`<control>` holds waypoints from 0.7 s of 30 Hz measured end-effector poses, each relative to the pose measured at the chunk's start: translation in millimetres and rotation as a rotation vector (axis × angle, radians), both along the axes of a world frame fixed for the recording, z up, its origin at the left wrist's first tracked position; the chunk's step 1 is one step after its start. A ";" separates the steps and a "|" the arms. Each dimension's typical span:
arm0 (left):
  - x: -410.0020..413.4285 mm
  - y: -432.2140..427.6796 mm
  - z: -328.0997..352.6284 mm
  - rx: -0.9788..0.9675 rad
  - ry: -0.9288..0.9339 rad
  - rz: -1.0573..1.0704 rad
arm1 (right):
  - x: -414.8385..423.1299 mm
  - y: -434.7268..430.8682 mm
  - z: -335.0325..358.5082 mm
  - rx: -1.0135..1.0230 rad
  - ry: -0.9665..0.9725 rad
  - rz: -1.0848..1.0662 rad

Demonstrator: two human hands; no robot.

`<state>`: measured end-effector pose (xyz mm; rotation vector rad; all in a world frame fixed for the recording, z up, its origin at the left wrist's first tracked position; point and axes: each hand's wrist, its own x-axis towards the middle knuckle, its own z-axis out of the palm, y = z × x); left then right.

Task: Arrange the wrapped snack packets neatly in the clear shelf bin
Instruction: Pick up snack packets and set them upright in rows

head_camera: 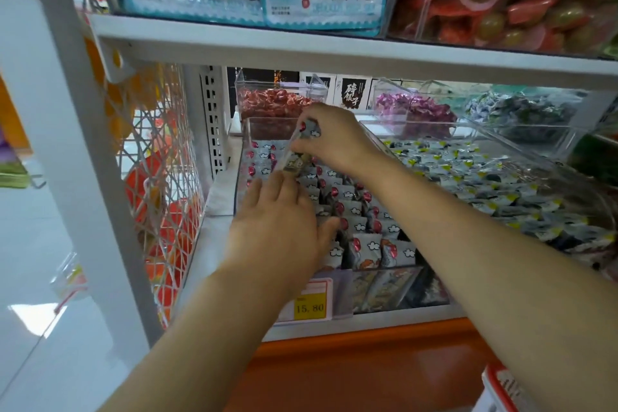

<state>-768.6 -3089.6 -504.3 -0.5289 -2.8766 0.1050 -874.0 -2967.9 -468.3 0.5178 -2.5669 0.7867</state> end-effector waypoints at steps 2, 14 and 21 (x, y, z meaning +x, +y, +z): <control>1.5 -5.6 2.7 -0.094 0.073 0.037 | -4.4 -7.0 -1.6 0.106 -0.025 -0.006; -1.9 -26.2 -0.7 -0.065 0.015 0.074 | -31.7 -13.5 -4.9 0.144 -0.096 -0.085; -1.6 -27.3 -1.6 -0.032 0.002 0.050 | -38.9 -28.8 -12.8 0.363 -0.017 -0.100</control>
